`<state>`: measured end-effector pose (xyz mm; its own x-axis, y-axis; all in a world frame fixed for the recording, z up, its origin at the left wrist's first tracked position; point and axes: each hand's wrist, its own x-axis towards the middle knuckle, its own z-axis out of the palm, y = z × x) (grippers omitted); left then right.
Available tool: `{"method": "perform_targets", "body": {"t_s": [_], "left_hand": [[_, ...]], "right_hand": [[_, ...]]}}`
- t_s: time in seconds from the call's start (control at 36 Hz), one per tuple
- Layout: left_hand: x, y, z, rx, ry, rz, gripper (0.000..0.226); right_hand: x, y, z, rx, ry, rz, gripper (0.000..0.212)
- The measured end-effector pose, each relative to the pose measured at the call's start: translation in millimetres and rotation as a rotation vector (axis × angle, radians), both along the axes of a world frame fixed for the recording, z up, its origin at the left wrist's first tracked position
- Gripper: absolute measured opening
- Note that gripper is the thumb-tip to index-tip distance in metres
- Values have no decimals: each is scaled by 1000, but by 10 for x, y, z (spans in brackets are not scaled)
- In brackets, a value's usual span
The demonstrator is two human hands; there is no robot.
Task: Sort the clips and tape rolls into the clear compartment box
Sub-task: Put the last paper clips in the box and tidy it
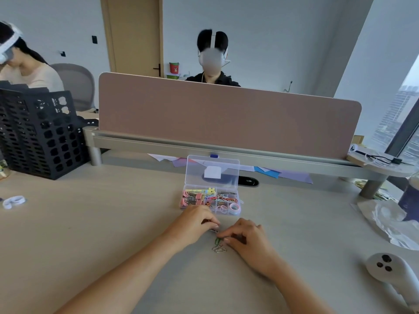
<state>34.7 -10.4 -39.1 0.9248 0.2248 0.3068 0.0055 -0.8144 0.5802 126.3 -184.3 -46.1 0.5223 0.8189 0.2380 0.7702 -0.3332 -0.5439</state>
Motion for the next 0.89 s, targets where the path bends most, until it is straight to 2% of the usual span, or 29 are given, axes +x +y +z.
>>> {"method": "perform_targets", "body": {"t_s": [0.25,0.47,0.67,0.81,0.89], "left_hand": [[-98,176,3,54,142,-86,20],[-63,137,-52,-16,95,-44,23],[-21,106,-96,-89,37,1,10],[-34,77,-89,-67,-11,14,6],[-38,61,-88,-7,-28,-16,4]], "right_hand": [[28,-35,36,-37,-105,96,28],[62,-11,-3,-80,-132,80,24],[69,-9,-21,-78,-89,53,21],[66,-44,22,62,54,18,24],[95,-72,40,86,63,2,27]]}}
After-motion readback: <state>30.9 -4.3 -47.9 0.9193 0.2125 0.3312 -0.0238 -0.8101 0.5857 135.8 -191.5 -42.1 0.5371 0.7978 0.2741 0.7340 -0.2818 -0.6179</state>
